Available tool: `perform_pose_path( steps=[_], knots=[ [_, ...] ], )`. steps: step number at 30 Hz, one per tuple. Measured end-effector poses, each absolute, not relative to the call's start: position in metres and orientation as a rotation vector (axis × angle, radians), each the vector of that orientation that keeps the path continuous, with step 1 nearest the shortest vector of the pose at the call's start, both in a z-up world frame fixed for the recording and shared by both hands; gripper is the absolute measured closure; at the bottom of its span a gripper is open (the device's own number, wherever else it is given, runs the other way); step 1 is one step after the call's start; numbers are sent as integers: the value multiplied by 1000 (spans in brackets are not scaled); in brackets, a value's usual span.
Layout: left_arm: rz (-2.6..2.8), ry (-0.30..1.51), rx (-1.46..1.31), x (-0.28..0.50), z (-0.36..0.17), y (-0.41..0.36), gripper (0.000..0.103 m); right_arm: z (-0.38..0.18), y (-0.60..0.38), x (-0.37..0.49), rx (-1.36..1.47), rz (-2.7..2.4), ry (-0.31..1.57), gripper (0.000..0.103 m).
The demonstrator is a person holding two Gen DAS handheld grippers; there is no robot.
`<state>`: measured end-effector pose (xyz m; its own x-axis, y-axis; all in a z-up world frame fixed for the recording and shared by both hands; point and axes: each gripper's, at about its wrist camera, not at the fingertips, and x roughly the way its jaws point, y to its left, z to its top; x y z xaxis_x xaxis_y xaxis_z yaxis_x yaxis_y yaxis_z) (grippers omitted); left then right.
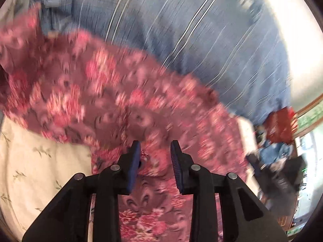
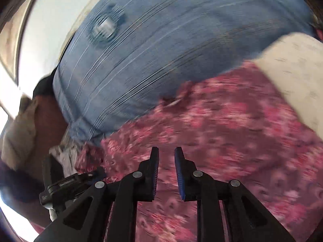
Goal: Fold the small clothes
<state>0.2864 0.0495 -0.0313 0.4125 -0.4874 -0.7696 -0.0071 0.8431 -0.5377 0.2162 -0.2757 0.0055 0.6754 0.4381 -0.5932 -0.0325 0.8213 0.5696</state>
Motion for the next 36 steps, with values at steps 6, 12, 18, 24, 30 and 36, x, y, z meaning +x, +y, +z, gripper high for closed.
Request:
perform_pose_path(
  steps=[6, 12, 18, 24, 30, 36],
  knots=[
    [-296, 1189, -591, 296, -53, 61, 77, -33, -194, 257, 372, 336, 925, 84],
    [-206, 1100, -566, 293, -29, 80, 76, -59, -179, 253, 309, 342, 926, 77],
    [14, 906, -624, 275, 7, 148, 50, -60, -180, 245, 283, 343, 907, 72],
    [61, 851, -721, 272, 11, 198, 39, -59, -166, 248, 231, 362, 893, 57],
    [92, 900, -667, 300, -1, 191, 33, -60, -166, 249, 245, 393, 882, 50],
    [120, 1036, -692, 337, -36, 187, 85, -61, -169, 248, 271, 408, 871, 50]
  ],
)
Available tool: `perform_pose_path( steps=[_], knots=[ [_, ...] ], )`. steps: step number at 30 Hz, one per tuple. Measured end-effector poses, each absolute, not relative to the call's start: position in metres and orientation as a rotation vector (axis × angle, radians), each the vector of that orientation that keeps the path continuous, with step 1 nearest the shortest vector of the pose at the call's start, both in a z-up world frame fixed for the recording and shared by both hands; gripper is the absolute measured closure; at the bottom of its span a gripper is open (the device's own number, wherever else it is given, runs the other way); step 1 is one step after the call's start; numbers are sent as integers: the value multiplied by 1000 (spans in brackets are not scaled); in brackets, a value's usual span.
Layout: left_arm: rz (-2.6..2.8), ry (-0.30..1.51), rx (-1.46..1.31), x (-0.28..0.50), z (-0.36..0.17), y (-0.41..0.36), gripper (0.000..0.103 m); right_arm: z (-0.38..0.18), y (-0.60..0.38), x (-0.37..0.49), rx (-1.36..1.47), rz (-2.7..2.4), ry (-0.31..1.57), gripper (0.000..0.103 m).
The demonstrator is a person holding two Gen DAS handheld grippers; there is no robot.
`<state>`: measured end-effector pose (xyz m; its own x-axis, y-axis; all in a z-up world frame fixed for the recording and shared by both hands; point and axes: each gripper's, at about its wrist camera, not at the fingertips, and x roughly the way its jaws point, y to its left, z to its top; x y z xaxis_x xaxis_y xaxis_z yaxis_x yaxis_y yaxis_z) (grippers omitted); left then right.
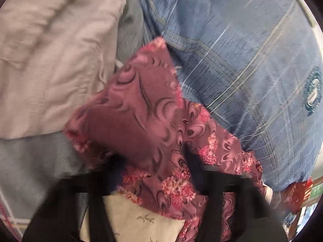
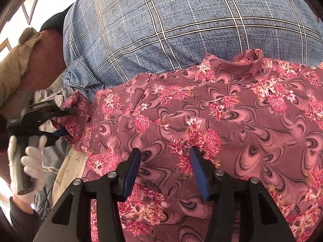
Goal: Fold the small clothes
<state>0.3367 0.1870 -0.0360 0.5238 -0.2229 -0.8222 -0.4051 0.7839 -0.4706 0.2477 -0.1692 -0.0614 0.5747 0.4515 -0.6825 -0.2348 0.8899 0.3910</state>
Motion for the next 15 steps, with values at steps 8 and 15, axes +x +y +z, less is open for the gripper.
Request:
perform_pose_path(
  steps=[8, 15],
  knots=[
    [-110, 1006, -797, 325, 0, 156, 94, -62, -175, 248, 319, 428, 865, 50],
    [-382, 1015, -844, 315, 45, 72, 95, -54, -179, 248, 332, 409, 904, 51]
  ],
)
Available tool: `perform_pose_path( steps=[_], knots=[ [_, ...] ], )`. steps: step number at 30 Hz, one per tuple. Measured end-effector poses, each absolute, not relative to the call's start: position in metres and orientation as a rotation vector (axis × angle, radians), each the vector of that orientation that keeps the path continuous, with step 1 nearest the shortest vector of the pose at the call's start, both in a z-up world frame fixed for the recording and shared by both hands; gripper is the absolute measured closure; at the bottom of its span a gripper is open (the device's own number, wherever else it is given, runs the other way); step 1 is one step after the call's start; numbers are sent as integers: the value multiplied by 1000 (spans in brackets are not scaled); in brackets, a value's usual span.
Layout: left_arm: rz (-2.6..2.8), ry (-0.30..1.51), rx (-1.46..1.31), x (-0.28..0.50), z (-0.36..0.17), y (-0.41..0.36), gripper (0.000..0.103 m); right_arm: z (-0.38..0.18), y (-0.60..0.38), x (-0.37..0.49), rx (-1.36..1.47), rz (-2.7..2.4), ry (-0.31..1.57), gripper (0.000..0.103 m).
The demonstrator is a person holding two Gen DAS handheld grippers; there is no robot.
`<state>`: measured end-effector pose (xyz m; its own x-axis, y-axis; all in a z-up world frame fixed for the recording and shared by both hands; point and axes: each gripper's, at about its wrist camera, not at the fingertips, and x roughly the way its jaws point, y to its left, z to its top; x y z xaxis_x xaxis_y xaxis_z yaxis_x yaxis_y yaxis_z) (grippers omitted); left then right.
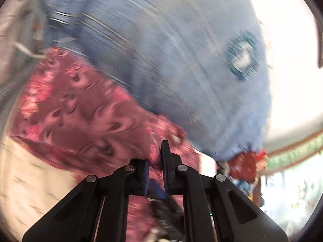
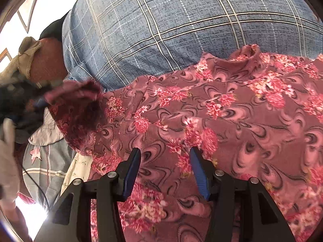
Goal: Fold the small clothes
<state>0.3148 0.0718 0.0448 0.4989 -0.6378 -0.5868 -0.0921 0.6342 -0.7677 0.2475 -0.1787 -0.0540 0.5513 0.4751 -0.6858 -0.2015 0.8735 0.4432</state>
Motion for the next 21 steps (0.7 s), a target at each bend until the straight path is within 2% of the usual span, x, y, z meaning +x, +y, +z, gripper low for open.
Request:
perform_pose_path(
  steps=[4, 6, 7, 9, 13, 16, 17, 18, 19, 20, 21],
  knots=[
    [-476, 1075, -798, 313, 44, 12, 95, -32, -199, 224, 230, 297, 885, 50],
    [-502, 1123, -781, 312, 28, -13, 95, -20, -215, 208, 111, 207, 849, 46],
    [-506, 1150, -781, 311, 21, -20, 95, -16, -223, 200, 52, 159, 828, 44],
    [-504, 1216, -791, 310, -6, -38, 95, -18, -240, 190, -35, 67, 820, 25],
    [-456, 1349, -783, 295, -49, -51, 94, -44, -265, 192, -19, 20, 905, 22],
    [-488, 1321, -735, 275, -42, -46, 94, -45, -257, 194, -52, 31, 909, 8],
    [-518, 1287, -702, 265, -33, -41, 92, -48, -250, 198, -91, 44, 930, 0],
    [-546, 1248, -668, 255, -23, -35, 88, -49, -248, 200, -114, 43, 937, 0],
    [-564, 1212, -647, 248, -17, -29, 75, -48, -249, 202, -104, 47, 939, 0],
    [-569, 1177, -633, 244, -12, -22, 56, -49, -251, 204, -89, 55, 946, 0],
    [-560, 1129, -619, 236, -7, -10, 48, -49, -253, 205, -81, 65, 949, 0]
  ],
)
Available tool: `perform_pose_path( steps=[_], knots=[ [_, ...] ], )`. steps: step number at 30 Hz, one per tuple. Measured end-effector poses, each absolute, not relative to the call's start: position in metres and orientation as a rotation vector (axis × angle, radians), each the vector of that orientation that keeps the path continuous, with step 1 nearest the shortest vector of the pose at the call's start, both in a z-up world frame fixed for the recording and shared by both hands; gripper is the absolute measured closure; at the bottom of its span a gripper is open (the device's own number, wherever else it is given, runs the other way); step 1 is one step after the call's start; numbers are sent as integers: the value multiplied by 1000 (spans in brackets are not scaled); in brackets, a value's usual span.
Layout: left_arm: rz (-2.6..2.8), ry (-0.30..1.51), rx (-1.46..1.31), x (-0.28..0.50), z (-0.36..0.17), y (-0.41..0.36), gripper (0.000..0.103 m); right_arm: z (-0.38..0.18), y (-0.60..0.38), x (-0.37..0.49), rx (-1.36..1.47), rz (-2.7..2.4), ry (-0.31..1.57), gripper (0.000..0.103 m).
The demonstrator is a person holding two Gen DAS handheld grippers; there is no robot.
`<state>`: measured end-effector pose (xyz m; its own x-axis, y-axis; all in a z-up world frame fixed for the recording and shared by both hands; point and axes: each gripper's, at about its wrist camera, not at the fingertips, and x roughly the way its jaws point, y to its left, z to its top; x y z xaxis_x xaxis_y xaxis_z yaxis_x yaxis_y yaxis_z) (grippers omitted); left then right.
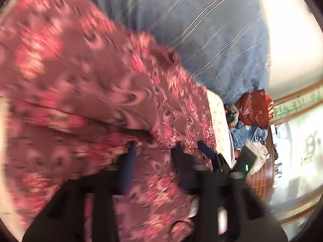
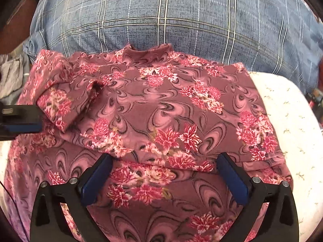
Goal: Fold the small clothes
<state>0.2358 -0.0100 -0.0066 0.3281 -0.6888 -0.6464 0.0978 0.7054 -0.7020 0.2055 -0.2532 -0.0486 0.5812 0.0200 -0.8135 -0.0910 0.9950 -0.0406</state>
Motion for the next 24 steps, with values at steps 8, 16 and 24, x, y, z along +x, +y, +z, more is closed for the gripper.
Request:
perform_pose_path(
  steps=[8, 16, 24],
  knots=[
    [-470, 1079, -796, 240, -45, 53, 44, -27, -259, 194, 97, 59, 938, 7],
    [-479, 1077, -904, 251, -38, 67, 44, -28, -231, 227, 475, 309, 922, 9],
    [-451, 1068, -908, 252, -31, 74, 44, -45, -210, 242, 655, 478, 953, 97]
  ],
)
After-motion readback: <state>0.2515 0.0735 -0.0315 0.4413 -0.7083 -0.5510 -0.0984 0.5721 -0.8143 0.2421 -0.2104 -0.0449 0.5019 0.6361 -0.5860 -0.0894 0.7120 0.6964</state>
